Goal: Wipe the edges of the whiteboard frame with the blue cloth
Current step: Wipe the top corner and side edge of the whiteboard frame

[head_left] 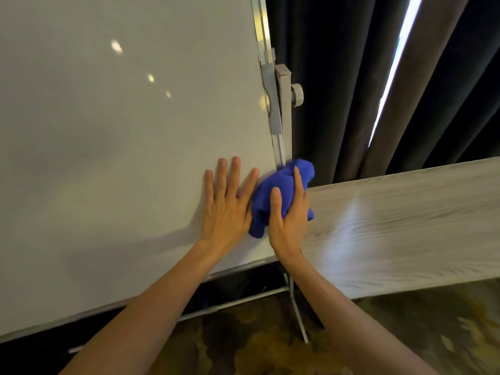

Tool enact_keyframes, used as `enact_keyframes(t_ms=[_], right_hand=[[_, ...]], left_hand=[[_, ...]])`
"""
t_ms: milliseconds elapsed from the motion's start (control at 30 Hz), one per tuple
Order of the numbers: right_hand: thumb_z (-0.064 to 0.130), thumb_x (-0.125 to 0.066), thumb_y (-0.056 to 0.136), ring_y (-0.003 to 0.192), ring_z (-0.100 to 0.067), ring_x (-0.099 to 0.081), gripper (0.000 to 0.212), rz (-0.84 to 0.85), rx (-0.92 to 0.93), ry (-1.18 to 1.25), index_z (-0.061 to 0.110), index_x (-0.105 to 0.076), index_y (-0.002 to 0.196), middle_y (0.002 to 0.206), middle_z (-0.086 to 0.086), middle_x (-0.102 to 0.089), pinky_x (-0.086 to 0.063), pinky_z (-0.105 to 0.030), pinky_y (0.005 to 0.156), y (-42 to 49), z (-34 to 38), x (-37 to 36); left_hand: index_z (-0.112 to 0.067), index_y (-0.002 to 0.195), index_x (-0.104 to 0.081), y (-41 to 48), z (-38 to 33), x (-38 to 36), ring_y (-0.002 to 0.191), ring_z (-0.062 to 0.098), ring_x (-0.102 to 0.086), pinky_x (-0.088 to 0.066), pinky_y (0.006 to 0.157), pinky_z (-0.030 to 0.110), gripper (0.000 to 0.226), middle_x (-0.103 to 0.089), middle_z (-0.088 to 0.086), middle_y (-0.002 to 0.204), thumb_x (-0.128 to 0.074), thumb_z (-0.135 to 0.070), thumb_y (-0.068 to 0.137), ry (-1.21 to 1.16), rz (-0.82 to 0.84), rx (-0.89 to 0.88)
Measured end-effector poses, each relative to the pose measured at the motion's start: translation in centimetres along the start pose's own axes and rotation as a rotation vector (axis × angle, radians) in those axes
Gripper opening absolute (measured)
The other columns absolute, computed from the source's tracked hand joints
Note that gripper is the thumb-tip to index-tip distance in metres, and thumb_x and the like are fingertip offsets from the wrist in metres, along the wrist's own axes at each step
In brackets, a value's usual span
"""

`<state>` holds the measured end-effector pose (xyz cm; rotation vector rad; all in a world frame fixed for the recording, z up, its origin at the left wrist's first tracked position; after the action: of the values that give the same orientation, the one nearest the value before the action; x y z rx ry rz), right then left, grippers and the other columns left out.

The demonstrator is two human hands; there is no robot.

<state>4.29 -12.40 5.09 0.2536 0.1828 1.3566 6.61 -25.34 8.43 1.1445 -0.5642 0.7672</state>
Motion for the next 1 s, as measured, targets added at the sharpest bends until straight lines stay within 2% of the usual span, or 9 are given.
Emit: enact_keyframes(t_ms=[167,267,400,500,600,700,767,900,1000], right_hand=[[0.072,-0.047,0.085,0.112,0.015,-0.047,0.065,0.153,-0.033,-0.093,0.062,-0.017,0.142,0.131,0.022,-0.046,-0.034,0.000,0.088,-1.5,-4.3,1.9],[0.074,-0.051,0.081,0.115,0.007,-0.050,0.071,0.212,-0.168,-0.076,0.048,-0.029,0.144,0.133,0.028,-0.049,-0.038,-0.013,0.096,-3.0,-7.8,3.4],[0.064,-0.053,0.087,0.106,-0.009,-0.061,0.052,0.201,-0.326,-0.090,0.036,-0.045,0.131,0.115,0.016,-0.062,-0.041,-0.008,0.081,-5.2,-11.2,4.9],[0.052,-0.048,0.094,0.106,-0.013,-0.062,0.030,0.055,-0.496,0.071,0.038,-0.047,0.121,0.105,0.019,-0.062,-0.042,-0.001,0.071,-6.8,-11.0,4.2],[0.044,-0.048,0.098,0.116,-0.019,-0.056,0.046,-0.260,-0.725,0.318,0.021,-0.044,0.138,0.124,0.004,-0.059,-0.044,-0.017,0.086,-7.6,-9.6,1.8],[0.035,-0.051,0.100,0.109,-0.018,-0.053,0.053,-0.550,-0.773,0.395,0.015,-0.036,0.147,0.132,-0.006,-0.053,-0.044,-0.006,0.066,-8.2,-8.1,-0.7],[0.037,-0.052,0.099,0.104,-0.017,-0.053,0.052,-0.661,-0.805,0.432,0.021,-0.036,0.146,0.122,0.000,-0.053,-0.042,-0.012,0.069,-9.1,-7.5,-2.3],[0.035,-0.050,0.100,0.094,-0.022,-0.063,0.012,-0.694,-0.811,0.464,0.033,-0.050,0.112,0.099,-0.004,-0.061,-0.045,-0.025,0.077,-12.4,-6.4,-6.9],[0.040,-0.051,0.099,0.086,-0.013,-0.058,0.018,-0.680,-0.847,0.487,0.031,-0.048,0.115,0.109,-0.001,-0.058,-0.046,-0.026,0.081,-14.0,-6.7,-9.5]], left_hand=[[-0.020,0.161,-0.006,-0.4,0.4,0.1,0.152,0.044,-0.006,-0.001,0.122,0.058,0.068,-0.004,0.020,0.167,-0.031,-0.047,0.105,0.015,0.022,0.015],[-0.021,0.161,-0.005,-0.4,0.6,0.1,0.152,0.042,-0.005,0.000,0.122,0.056,0.068,-0.003,0.019,0.167,-0.031,-0.049,0.105,0.006,0.013,0.006],[-0.022,0.160,0.002,-0.5,0.6,-0.3,0.153,0.038,0.012,0.006,0.122,0.054,0.070,0.017,0.015,0.164,-0.028,-0.054,0.105,0.014,-0.002,0.007],[-0.022,0.160,0.004,-0.5,0.8,-0.6,0.152,0.037,0.018,0.009,0.123,0.054,0.072,0.020,0.015,0.164,-0.030,-0.054,0.105,0.016,-0.016,-0.005],[-0.021,0.161,0.000,-0.5,1.0,-0.6,0.152,0.037,0.017,0.011,0.122,0.054,0.070,0.021,0.016,0.164,-0.026,-0.054,0.105,0.019,-0.010,-0.025],[-0.021,0.162,-0.003,-0.6,1.5,-0.4,0.153,0.040,0.005,0.009,0.122,0.053,0.068,0.013,0.017,0.165,-0.021,-0.053,0.105,0.007,-0.003,-0.082],[-0.021,0.162,-0.004,-0.9,2.4,-0.2,0.153,0.040,-0.002,0.005,0.123,0.053,0.066,0.003,0.018,0.167,-0.020,-0.051,0.106,-0.010,0.009,-0.148],[-0.022,0.162,-0.004,-2.1,4.0,0.2,0.154,0.037,-0.003,-0.004,0.124,0.052,0.064,0.002,0.016,0.167,-0.022,-0.048,0.106,0.014,0.021,-0.271],[-0.024,0.162,-0.003,-3.3,5.5,0.4,0.154,0.032,0.003,-0.002,0.123,0.051,0.064,0.009,0.012,0.166,-0.021,-0.049,0.106,0.069,0.036,-0.341]])
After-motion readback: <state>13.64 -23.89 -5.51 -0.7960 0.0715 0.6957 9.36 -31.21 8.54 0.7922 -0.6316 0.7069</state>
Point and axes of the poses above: each hand's wrist, its own y-axis towards the middle knuckle, its own x-axis out of the back of the hand, z = x × y, the point moved 3 cm from there along y, towards the middle knuckle
